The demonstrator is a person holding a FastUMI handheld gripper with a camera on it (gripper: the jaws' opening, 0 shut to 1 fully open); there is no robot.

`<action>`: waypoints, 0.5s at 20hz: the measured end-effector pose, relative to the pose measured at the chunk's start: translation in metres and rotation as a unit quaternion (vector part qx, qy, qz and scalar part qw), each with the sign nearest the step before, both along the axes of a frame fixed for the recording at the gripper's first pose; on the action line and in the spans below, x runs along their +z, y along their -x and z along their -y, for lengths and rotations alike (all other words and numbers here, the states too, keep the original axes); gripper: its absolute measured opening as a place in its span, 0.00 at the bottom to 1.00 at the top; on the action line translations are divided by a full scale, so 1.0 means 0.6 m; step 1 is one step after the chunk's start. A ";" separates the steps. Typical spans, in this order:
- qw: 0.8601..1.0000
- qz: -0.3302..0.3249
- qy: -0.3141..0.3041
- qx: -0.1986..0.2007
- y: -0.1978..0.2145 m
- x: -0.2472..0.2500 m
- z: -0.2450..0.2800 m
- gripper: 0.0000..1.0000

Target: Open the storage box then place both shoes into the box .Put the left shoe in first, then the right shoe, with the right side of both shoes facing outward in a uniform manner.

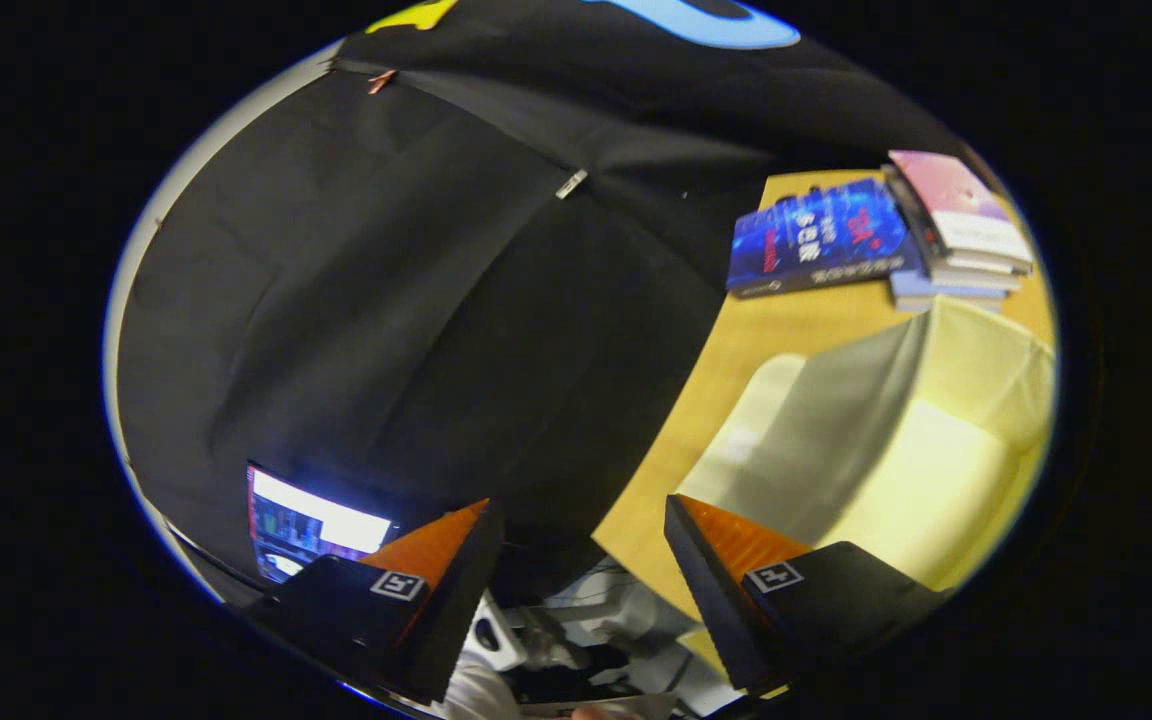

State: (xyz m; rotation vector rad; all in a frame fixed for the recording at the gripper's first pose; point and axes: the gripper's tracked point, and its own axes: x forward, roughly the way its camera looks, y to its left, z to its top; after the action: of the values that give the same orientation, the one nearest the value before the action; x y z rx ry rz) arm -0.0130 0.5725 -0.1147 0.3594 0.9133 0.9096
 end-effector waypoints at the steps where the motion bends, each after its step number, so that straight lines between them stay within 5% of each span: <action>1: 0.999 0.033 0.009 -0.007 -0.003 0.009 0.033 0.98; 10: 0.962 0.200 0.090 -0.164 -0.043 0.085 0.384 0.98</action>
State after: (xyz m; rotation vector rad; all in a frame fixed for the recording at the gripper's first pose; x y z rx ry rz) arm 0.0127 0.3421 -0.0634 0.1527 0.5363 0.5589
